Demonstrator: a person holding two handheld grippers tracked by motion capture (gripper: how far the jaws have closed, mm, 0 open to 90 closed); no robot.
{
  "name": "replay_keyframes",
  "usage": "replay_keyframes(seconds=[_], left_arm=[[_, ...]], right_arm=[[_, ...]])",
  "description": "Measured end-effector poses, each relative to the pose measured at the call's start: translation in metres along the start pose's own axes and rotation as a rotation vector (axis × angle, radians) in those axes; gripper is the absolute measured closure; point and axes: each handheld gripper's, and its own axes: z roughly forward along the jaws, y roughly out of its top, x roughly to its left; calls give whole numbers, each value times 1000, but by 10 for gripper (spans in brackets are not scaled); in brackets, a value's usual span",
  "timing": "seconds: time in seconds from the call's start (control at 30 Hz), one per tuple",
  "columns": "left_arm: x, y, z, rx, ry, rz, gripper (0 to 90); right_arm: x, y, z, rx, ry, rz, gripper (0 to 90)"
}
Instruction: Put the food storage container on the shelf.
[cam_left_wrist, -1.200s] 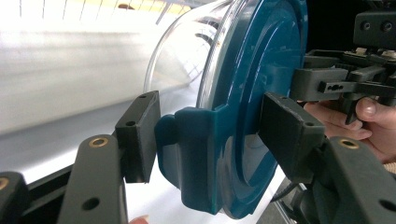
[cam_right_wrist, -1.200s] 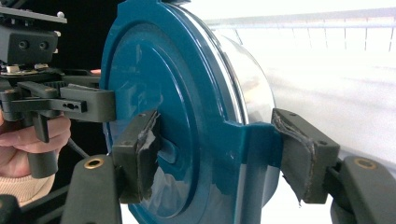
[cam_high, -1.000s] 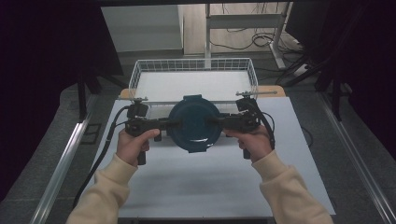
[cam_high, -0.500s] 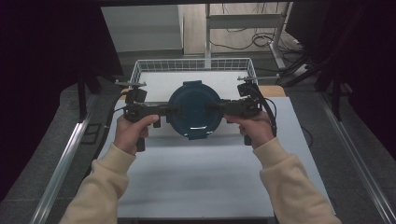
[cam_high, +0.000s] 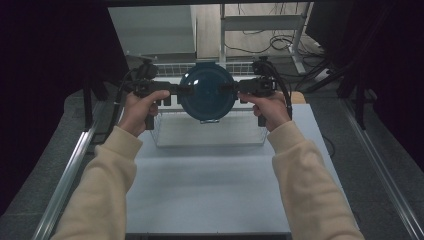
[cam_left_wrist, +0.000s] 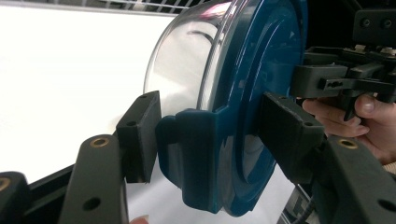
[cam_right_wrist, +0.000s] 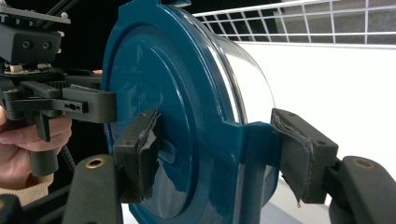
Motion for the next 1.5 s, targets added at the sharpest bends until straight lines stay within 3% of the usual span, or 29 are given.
replay_keyframes(seconds=[0.13,0.2,0.33,0.53,0.77,0.9,0.97,1.13,1.17,1.23,1.33,1.43,1.5], left_arm=[[16,11,11,20,-10,-22,404],[21,14,14,12,-18,-50,405],[31,22,21,12,-38,-66,412],[49,30,36,-3,-65,-183,406],[64,30,50,-20,-96,-249,383],[64,27,52,-61,-93,-235,381],[60,25,50,-77,-67,-203,353],[48,19,23,-162,-41,-149,214],[45,17,17,-168,-31,-133,211],[39,11,8,-167,-2,-96,207],[30,-5,-3,-154,16,-61,196],[21,-22,-9,-143,55,-5,192],[15,-38,-17,-135,53,27,192]], right_arm=[[-13,8,11,6,-7,30,352],[-20,11,16,8,-5,53,353],[-32,16,21,-13,12,110,352],[-53,22,32,-18,6,263,349],[-65,23,38,-21,-10,327,351],[-66,21,38,-35,-9,330,349],[-64,20,37,-45,-19,323,329],[-49,16,19,-99,-76,197,247],[-47,15,13,-115,-64,175,226],[-43,15,1,-141,-56,145,189],[-39,11,-8,-134,-88,127,166],[-36,1,-19,-139,-93,109,162],[-33,-10,-27,-135,-83,92,162]])
